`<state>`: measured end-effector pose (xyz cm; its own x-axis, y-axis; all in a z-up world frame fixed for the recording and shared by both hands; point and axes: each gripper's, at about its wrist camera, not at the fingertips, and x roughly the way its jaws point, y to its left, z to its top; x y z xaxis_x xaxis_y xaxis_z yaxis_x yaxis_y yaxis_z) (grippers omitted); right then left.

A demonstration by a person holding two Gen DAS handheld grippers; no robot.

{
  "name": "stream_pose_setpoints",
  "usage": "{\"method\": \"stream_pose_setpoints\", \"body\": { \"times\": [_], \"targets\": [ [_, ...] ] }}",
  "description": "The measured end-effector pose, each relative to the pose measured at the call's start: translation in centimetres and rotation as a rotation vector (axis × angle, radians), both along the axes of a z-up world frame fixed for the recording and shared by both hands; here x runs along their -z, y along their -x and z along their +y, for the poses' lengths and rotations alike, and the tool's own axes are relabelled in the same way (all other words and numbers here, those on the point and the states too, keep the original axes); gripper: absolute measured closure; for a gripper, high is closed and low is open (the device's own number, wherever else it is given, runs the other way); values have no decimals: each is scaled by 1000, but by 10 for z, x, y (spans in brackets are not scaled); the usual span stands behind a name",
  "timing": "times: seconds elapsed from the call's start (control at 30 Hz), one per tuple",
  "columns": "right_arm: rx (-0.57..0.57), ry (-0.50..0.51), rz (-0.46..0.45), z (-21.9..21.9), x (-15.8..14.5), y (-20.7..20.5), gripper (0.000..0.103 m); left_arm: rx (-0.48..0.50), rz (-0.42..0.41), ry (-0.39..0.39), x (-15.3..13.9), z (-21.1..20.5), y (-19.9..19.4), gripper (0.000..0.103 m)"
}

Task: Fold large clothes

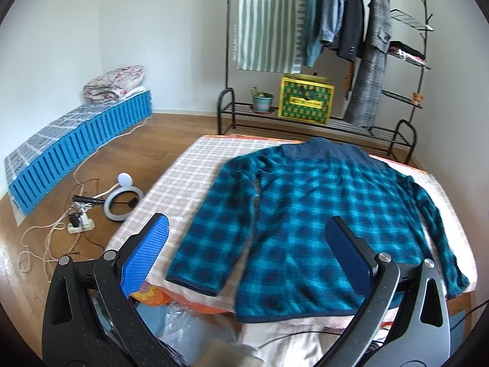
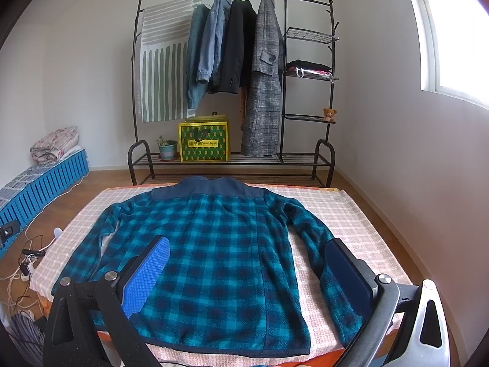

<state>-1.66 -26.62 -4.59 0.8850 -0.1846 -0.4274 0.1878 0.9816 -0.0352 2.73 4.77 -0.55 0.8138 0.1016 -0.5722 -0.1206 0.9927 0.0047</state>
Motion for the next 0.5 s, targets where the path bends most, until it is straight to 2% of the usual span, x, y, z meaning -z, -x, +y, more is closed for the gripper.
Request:
{"method": "stream_pose_setpoints", "body": {
  "times": [0.17,0.27,0.37,0.43,0.5],
  "targets": [
    [-46,-15,8,6,6,-19,0,-46,14,-20,11,29,-24,0],
    [-86,-44,-11,11,12,-32,0,-70,13,-14,23,60,-41,0],
    [-134,-117,-79,12,18,-39,0,-63,17,62,44,95,-61,0],
    [-167,-184,-120,11,23,-46,0,-63,71,139,66,117,-80,1],
    [-188,-232,-106,13,28,-58,0,-73,128,194,89,137,-95,12]
  ]
}}
